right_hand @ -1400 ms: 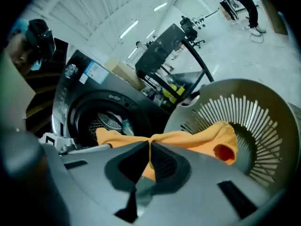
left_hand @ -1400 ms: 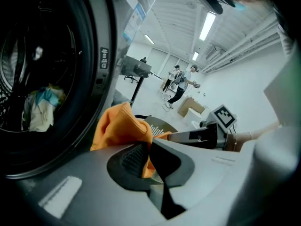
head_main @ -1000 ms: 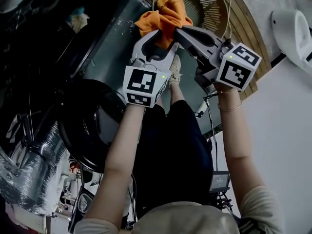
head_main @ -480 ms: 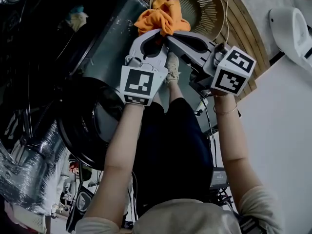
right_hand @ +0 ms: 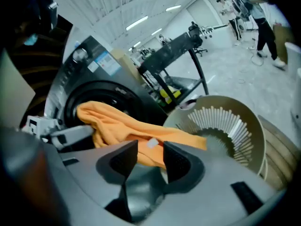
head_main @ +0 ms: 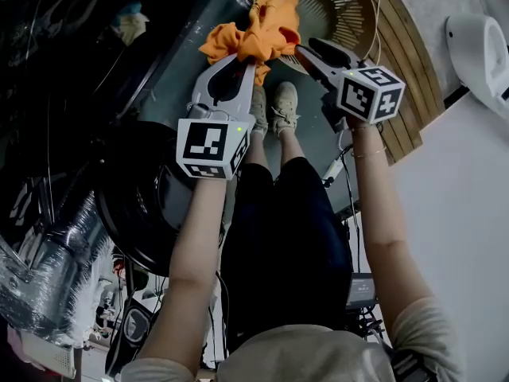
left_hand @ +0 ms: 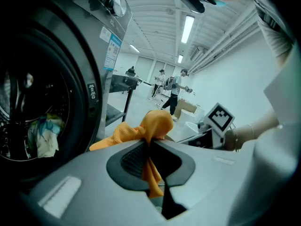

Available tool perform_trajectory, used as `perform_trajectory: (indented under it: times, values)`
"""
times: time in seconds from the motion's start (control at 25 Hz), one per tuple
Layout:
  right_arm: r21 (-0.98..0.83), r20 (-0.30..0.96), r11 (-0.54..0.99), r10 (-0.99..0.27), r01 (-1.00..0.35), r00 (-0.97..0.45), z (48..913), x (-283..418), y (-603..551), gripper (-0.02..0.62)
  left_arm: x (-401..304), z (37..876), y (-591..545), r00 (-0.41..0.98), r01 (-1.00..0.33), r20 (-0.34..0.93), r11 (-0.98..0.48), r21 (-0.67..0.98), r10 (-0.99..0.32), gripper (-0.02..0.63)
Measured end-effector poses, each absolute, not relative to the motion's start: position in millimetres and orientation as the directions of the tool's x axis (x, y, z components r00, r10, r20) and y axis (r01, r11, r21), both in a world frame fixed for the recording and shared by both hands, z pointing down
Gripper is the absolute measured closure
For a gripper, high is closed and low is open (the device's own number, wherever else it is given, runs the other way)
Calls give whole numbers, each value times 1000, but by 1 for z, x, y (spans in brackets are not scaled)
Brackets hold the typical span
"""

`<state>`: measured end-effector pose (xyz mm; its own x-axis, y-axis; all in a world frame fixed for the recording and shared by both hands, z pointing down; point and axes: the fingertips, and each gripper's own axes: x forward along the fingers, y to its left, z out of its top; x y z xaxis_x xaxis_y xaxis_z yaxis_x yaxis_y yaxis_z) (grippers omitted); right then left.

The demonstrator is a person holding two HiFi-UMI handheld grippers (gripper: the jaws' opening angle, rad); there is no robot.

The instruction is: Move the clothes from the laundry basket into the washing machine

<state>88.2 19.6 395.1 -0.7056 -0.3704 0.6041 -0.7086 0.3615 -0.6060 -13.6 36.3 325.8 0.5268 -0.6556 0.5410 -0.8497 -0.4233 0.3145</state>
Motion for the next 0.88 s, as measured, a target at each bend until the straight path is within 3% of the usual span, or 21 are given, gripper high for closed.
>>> perform_trajectory:
  times: [0.12, 0.28, 0.32, 0.4, 0.88]
  values:
    - [-526, 729, 279, -338, -804, -595, 458, 101, 17, 423, -20, 327, 39, 519, -854, 544, -415, 312, -659, 575]
    - [-551, 776, 163, -261, -818, -575, 515, 97, 17, 403, -23, 329, 44, 516, -856, 553, -412, 312, -655, 575]
    - [-552, 782, 146, -251, -821, -571, 522, 97, 16, 423, -24, 330, 45, 514, -858, 555, -409, 312, -655, 575]
    - [-566, 774, 134, -255, -813, -580, 523, 95, 12, 555, -26, 333, 47, 510, -860, 558, -405, 311, -655, 574]
    - [-823, 313, 338, -399, -456, -862, 320, 46, -3, 575, -4, 338, 44, 553, -832, 550, -436, 342, -626, 572]
